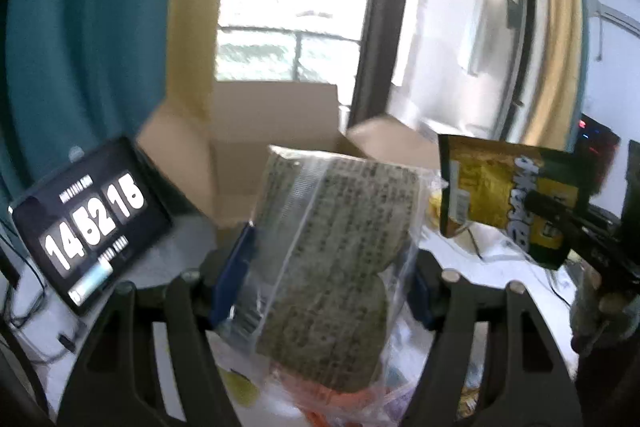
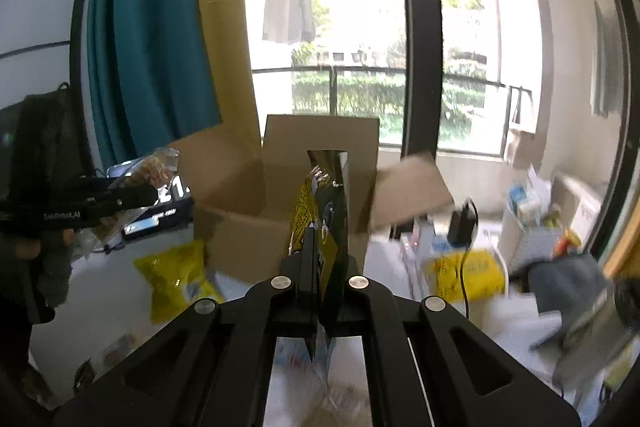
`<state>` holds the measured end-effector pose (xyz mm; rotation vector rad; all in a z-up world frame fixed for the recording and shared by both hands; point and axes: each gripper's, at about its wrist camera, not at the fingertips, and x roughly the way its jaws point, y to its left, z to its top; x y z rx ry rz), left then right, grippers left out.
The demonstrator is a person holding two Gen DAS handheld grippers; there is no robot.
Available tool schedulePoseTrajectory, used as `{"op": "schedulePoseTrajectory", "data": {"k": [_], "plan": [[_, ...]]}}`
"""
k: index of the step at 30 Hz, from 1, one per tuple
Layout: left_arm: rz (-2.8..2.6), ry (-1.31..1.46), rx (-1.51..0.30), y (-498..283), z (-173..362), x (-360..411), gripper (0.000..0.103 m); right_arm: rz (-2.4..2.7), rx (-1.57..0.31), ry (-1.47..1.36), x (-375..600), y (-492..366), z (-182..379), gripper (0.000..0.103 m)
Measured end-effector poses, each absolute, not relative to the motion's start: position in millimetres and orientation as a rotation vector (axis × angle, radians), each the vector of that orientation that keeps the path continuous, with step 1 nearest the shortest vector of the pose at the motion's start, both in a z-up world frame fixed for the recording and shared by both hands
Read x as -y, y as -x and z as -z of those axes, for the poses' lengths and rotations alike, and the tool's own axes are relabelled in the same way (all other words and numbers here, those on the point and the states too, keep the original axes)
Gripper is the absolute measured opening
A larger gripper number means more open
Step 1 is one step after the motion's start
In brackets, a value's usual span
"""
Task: Organize snacks
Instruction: 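Carry the cracker bag and chip bag into the cardboard box and release both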
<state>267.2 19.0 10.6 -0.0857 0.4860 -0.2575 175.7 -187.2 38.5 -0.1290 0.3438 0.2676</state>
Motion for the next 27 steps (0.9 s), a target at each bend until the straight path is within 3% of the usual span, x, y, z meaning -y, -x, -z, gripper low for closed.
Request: {"op": "schedulePoseTrajectory", "data": {"k": [14, 18, 20, 22, 27], "plan": [[0.107, 0.085, -0.459, -382, -10, -41, 0.073, -0.259, -0.353, 0.147, 168, -308, -43, 0.001], [0.111, 0.092, -0.517, -423, 0, -45, 0.088, -0.235, -0.404, 0.158, 159, -350, -36, 0.003], [0.109, 0.103, -0.509, -432, 0, -47, 0.097, -0.225, -0.422, 0.155, 159, -359, -35, 0.014], [0.109, 0.104, -0.511, -436, -1, -48, 0.1, -0.227, -0.417, 0.147, 159, -359, -35, 0.053], [0.093, 0.107, -0.496, -415, -11, -50, 0.1, -0.237, -0.401, 0.151, 162, -337, -37, 0.056]]}}
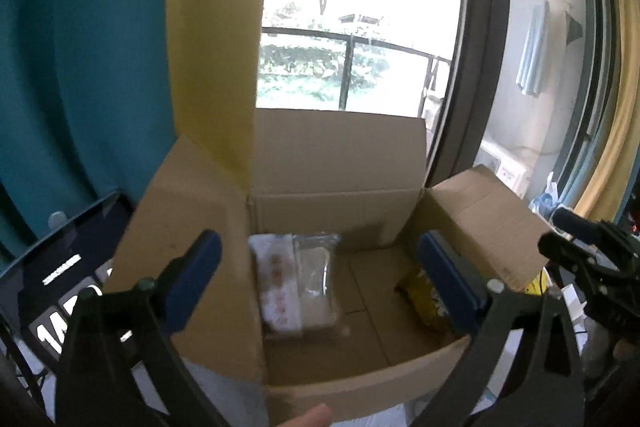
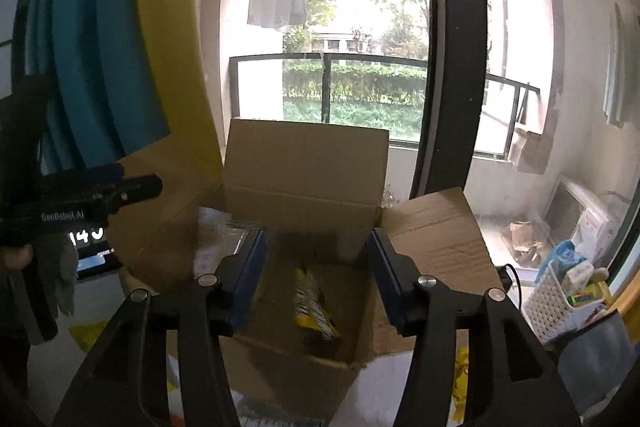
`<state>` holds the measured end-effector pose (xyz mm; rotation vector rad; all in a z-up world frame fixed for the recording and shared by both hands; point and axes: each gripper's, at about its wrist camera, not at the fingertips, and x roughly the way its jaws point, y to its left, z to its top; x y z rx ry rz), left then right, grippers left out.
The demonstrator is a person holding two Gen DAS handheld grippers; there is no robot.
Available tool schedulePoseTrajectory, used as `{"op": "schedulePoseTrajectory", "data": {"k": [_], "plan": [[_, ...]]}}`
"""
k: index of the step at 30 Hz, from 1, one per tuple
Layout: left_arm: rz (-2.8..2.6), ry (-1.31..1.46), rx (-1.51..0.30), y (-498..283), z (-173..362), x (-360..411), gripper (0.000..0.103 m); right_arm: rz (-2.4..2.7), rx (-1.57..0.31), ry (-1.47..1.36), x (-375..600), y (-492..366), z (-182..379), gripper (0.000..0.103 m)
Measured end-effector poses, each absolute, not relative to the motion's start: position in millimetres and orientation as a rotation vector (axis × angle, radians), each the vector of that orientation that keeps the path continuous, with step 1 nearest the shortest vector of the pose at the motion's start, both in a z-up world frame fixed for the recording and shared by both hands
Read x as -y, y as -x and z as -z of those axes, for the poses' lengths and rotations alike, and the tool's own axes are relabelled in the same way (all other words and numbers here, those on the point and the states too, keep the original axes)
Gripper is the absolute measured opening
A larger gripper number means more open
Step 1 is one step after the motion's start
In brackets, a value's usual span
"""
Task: Organize snacks
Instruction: 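Carry the cracker bag and chip bag into the cardboard box and release both, then grasp the yellow chip bag with the left tool while the right tool grasps the blue-white bag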
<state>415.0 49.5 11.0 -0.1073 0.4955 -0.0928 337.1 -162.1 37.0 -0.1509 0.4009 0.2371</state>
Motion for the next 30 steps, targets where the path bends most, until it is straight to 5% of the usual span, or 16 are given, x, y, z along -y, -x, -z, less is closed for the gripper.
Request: {"op": "schedulePoseTrajectory", "data": {"k": [15, 19, 30], "plan": [[0.08, 0.096, -0.538, -306, 0, -67, 0.1, -0.284, -0.484, 0.143, 176, -260, -10, 0.058], [0.059, 0.108, -0.584, -288, 20, -74, 0.1, -0.288, -0.528, 0.119, 183, -252, 6, 0.074], [0.02, 0.178, -0.735, -285, 98, -95, 0.1, -0.299, -0.735, 0.011, 190, -270, 74, 0.082]]}}
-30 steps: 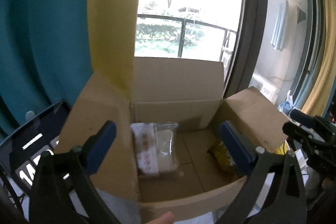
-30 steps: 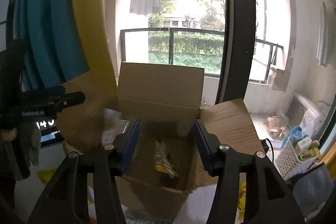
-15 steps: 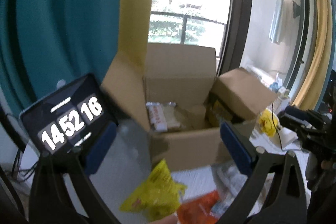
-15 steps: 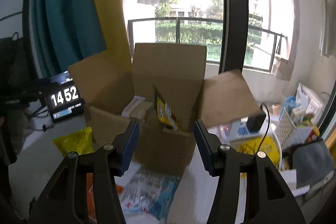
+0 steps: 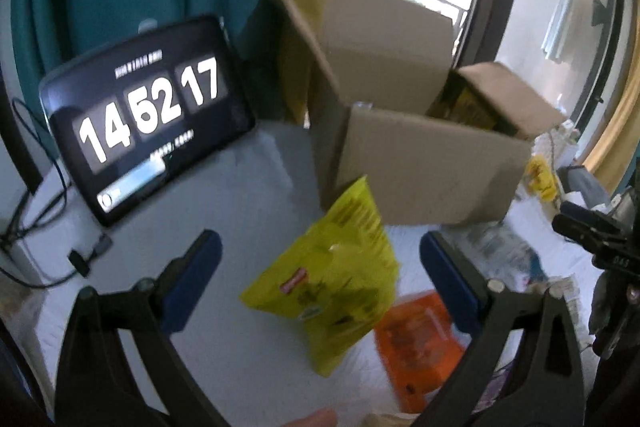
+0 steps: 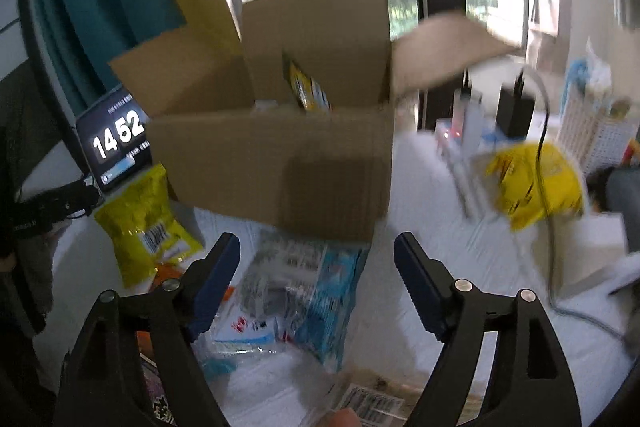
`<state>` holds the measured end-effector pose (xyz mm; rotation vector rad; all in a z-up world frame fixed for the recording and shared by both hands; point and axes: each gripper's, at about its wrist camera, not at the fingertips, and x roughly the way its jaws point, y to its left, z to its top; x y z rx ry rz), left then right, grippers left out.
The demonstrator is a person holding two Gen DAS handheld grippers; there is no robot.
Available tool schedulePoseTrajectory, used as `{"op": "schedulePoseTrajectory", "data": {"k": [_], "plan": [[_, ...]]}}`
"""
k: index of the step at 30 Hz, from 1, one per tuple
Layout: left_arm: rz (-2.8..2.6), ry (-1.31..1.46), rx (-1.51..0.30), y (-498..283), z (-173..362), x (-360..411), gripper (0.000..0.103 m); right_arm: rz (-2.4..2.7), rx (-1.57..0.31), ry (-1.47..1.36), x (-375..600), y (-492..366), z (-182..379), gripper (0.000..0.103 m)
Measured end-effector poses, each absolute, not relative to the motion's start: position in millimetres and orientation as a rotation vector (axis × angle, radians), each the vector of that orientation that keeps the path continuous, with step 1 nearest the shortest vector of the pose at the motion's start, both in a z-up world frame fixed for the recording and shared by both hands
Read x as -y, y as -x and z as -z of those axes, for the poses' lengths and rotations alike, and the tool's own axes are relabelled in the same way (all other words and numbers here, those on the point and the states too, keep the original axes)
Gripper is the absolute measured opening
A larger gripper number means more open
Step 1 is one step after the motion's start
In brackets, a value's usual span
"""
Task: Organize snacks
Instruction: 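Grasp the yellow chip bag with the left tool while the right tool grasps the blue-white bag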
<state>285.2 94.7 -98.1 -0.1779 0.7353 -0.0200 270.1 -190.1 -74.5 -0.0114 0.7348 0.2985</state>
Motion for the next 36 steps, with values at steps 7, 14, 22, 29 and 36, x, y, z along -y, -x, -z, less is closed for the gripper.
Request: {"op": "schedulePoseTrajectory", "data": {"k": [7, 14, 22, 29, 36], "plan": [[0.078, 0.19, -0.796, -298, 127, -89, 0.1, -0.322, -0.856, -0.038, 185, -287, 108, 0.082], [0.114, 0.166, -0.875, -310, 153, -78, 0.1, -0.352, -0.937, -0.031, 173, -295, 126, 0.085], [0.138, 0.142, -0.878, -307, 160, -69, 0.084, -0.373, -0.937, 0.022, 163, -288, 126, 0.07], [0.141, 0.134, -0.855, -296, 154, -71, 0.079, -0.393, -0.892, 0.085, 152, -273, 114, 0.06], [0.13, 0.121, -0.815, -278, 138, -75, 0.079, -0.408, -0.848, 0.107, 154, -256, 97, 0.057]]}}
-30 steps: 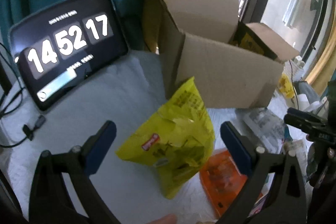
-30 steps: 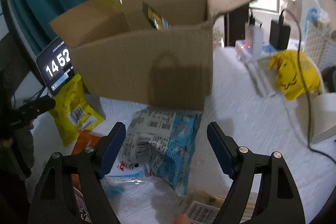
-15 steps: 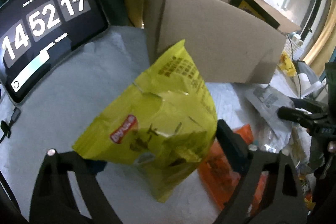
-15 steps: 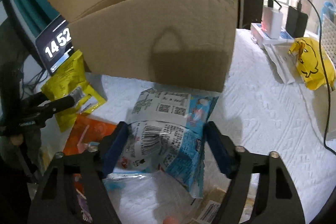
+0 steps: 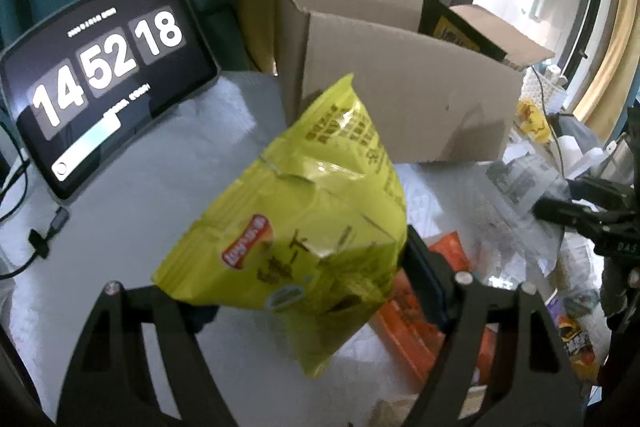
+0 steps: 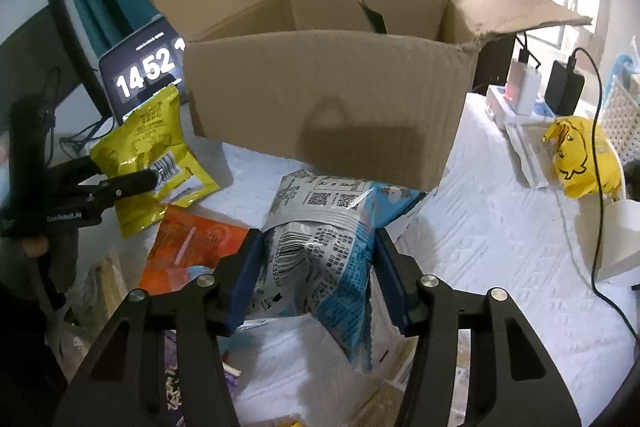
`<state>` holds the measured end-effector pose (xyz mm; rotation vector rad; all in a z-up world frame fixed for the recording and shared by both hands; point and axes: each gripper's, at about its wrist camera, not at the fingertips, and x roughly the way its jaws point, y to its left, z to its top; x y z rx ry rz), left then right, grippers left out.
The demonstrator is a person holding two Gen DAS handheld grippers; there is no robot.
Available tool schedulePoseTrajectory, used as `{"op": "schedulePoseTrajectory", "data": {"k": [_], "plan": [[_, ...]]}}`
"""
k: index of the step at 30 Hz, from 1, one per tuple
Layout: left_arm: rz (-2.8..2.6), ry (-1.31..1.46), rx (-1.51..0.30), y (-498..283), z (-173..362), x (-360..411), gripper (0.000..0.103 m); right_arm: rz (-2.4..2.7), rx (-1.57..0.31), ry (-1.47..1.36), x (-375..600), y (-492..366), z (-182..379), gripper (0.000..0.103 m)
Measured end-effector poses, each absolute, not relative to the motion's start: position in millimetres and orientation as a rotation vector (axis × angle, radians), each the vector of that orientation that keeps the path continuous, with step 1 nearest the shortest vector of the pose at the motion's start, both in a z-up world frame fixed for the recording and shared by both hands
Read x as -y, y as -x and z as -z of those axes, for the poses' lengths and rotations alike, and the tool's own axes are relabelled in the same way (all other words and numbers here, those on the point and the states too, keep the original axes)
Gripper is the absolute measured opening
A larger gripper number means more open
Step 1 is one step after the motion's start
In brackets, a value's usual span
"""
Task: Organize snacks
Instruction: 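Grasp the yellow chip bag with the left tool while the right tool grasps the blue-white bag, then lower the yellow chip bag and blue-white bag into the box and release both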
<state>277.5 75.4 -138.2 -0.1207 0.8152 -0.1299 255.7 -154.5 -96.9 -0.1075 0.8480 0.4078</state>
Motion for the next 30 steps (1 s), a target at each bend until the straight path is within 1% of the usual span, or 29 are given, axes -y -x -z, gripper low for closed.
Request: {"op": "schedulePoseTrajectory", "data": {"k": [16, 30], "plan": [[0.13, 0.124, -0.687, -231, 89, -78, 0.079, -0.407, -0.725, 0.149, 148, -222, 49, 0.057], [0.126, 0.079, -0.565, -243, 39, -72, 0.079, -0.404, -0.608, 0.179, 147, -231, 2, 0.057]]}}
